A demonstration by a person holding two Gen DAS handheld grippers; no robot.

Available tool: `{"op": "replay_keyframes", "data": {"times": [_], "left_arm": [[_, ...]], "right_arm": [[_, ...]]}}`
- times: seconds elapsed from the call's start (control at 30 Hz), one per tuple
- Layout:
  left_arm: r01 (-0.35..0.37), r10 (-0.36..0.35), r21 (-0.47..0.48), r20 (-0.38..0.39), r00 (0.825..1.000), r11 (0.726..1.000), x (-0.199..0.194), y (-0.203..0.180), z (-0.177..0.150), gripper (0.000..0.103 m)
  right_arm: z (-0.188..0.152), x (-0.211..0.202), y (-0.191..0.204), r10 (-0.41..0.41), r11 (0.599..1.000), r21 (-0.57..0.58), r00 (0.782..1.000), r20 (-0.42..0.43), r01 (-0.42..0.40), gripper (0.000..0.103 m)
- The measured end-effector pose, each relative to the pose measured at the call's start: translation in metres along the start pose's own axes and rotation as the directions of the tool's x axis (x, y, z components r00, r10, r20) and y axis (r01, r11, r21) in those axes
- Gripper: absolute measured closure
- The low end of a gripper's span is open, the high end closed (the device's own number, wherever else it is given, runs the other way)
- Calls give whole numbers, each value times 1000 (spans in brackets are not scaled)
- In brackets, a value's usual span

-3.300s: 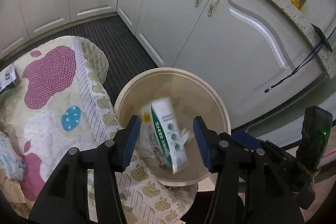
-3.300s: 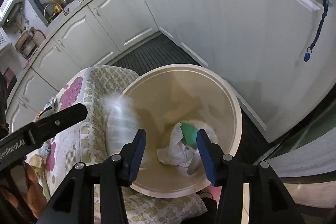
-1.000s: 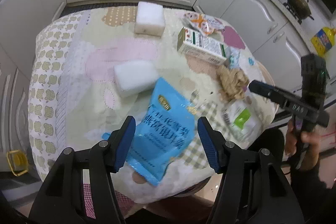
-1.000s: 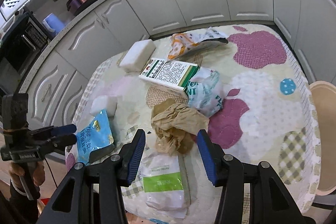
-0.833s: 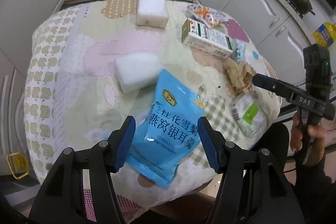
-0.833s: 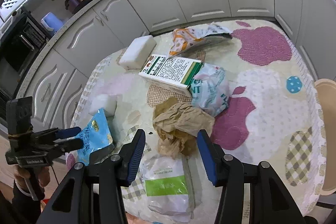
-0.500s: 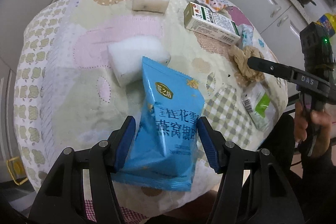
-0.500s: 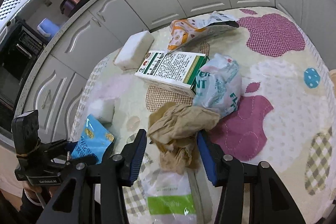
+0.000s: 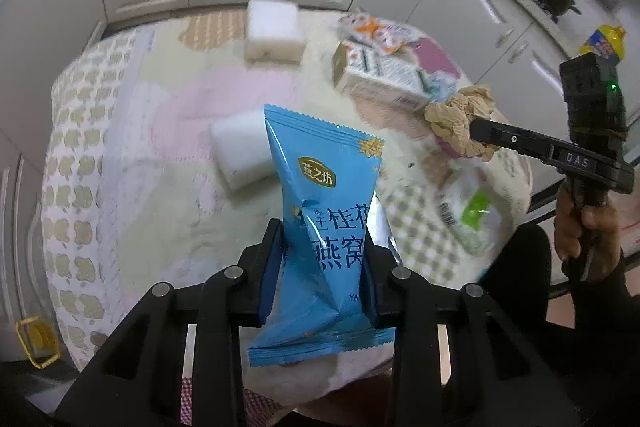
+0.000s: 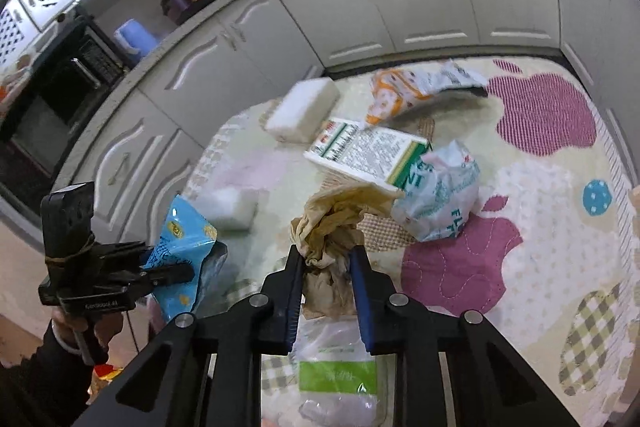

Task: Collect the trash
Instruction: 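Carry the blue snack bag and brown paper over the beige bucket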

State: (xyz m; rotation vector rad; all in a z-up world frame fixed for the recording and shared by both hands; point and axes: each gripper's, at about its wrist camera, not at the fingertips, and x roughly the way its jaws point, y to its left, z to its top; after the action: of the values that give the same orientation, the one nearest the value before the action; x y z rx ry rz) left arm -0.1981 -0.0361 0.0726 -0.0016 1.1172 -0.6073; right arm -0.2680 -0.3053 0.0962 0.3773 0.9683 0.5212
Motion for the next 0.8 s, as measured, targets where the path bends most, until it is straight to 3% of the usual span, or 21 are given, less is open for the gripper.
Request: {"op": "replay_keyframes", "data": {"times": [0.27, 0.6, 0.8], "left_arm": [[2, -1, -10, 83, 997, 1000, -22, 0, 16, 72], [-62, 63, -15, 158, 985, 998, -29, -11, 27, 72], [-93, 96, -30, 158, 983, 995, -21, -18, 34, 72]], "right_arm": [[12, -24, -2, 31, 999, -19, 998, 55, -30, 81], [15, -25, 1, 22, 998, -68, 998, 54, -18, 81], [9, -24, 4, 1, 997, -81, 999, 52, 3, 81]]}}
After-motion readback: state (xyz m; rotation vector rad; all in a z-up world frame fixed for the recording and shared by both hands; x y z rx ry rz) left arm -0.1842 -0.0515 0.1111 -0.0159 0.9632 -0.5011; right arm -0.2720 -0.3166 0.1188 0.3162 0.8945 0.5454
